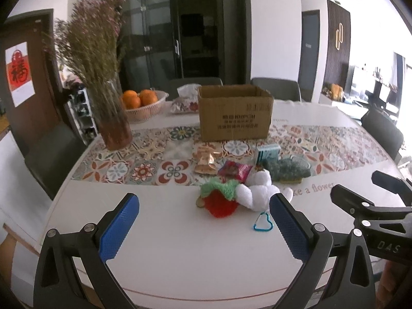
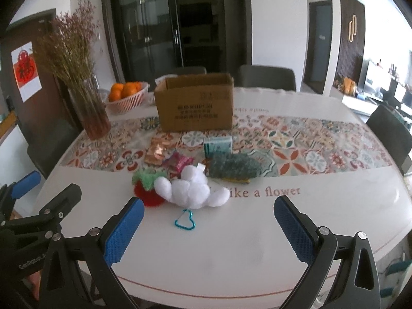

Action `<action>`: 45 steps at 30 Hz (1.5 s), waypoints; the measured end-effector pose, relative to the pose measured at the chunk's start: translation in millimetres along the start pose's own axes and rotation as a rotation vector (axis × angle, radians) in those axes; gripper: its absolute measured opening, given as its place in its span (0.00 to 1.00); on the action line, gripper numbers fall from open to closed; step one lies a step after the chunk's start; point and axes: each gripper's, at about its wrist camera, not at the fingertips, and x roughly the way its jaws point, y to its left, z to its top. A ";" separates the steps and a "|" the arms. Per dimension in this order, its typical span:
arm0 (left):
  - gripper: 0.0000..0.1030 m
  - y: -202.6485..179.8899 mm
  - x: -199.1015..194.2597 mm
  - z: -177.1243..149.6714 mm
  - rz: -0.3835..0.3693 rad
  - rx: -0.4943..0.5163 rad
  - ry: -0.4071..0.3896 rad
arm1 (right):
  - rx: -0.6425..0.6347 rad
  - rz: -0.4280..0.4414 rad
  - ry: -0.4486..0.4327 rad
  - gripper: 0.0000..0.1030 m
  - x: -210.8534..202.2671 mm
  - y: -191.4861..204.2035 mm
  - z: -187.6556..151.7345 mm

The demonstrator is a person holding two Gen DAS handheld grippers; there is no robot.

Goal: Organize soft objects
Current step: 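Move both grippers down onto the white plush and strawberry plush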

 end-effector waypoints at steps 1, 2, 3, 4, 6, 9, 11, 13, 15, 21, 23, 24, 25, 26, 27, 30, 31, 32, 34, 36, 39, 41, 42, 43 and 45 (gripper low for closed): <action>1.00 1.0 8.8 0.0 -0.002 0.011 0.013 | -0.001 -0.001 0.016 0.99 7.7 0.6 1.3; 1.00 2.0 15.5 -0.1 -0.007 0.018 0.024 | 0.000 0.006 0.034 0.99 16.2 0.6 2.6; 1.00 3.0 22.2 -0.3 -0.017 0.026 0.034 | 0.002 0.014 0.051 0.99 24.3 1.0 3.4; 1.00 3.9 29.7 0.5 -0.018 0.031 0.046 | 0.003 0.016 0.066 0.99 31.1 1.8 4.0; 1.00 6.6 40.7 2.4 -0.026 0.034 0.063 | 0.010 0.029 0.102 0.99 47.7 2.8 5.8; 1.00 10.9 59.2 5.4 -0.044 0.018 0.103 | 0.041 0.049 0.137 0.98 69.5 2.5 11.4; 1.00 14.1 72.0 8.4 -0.070 0.004 0.133 | 0.051 0.047 0.153 0.97 82.8 3.6 16.5; 1.00 18.6 88.0 11.8 -0.095 -0.014 0.165 | 0.062 0.048 0.166 0.96 94.3 4.5 21.8; 0.99 22.2 101.8 13.2 -0.115 -0.022 0.197 | 0.074 0.051 0.182 0.94 107.6 6.2 26.7; 0.94 22.5 141.8 5.8 -0.162 0.066 0.274 | 0.091 0.037 0.217 0.89 136.4 12.7 31.3; 0.93 20.4 150.1 2.4 -0.182 0.102 0.281 | 0.095 0.038 0.234 0.87 145.7 13.9 30.7; 0.93 18.5 153.9 -0.5 -0.188 0.130 0.284 | 0.097 0.042 0.243 0.86 149.7 14.3 30.0; 0.93 15.7 158.1 -4.3 -0.203 0.164 0.289 | 0.097 0.043 0.255 0.86 153.6 14.2 29.2; 0.93 13.7 160.6 -5.6 -0.211 0.179 0.291 | 0.095 0.048 0.266 0.85 157.8 13.9 28.3; 0.91 11.4 163.8 -8.2 -0.215 0.202 0.296 | 0.093 0.050 0.274 0.84 161.2 14.0 27.5; 0.90 3.4 170.6 -15.3 -0.228 0.266 0.288 | 0.088 0.068 0.303 0.82 172.2 12.9 25.5; 0.87 -0.1 174.9 -17.8 -0.226 0.292 0.294 | 0.084 0.075 0.314 0.81 177.4 12.6 25.5; 0.86 -1.8 176.8 -19.2 -0.231 0.301 0.292 | 0.083 0.081 0.323 0.80 179.8 12.7 25.0; 0.86 -3.5 180.2 -20.4 -0.237 0.303 0.289 | 0.089 0.108 0.342 0.78 186.6 11.9 24.9; 0.86 -6.0 184.1 -21.6 -0.251 0.314 0.286 | 0.087 0.121 0.350 0.78 192.7 12.6 24.8; 0.83 -12.4 188.8 -25.4 -0.218 0.370 0.255 | 0.083 0.130 0.373 0.77 203.2 14.0 24.0; 0.83 -16.3 191.8 -27.6 -0.209 0.401 0.237 | 0.075 0.132 0.387 0.75 210.9 15.5 22.9; 0.83 -18.1 193.2 -28.4 -0.205 0.413 0.233 | 0.073 0.132 0.392 0.74 213.6 15.4 22.9; 0.83 -21.0 194.7 -30.0 -0.198 0.430 0.224 | 0.076 0.136 0.395 0.74 216.2 14.9 23.2; 0.82 -24.5 197.0 -31.4 -0.198 0.450 0.220 | 0.082 0.148 0.400 0.74 220.2 13.7 24.3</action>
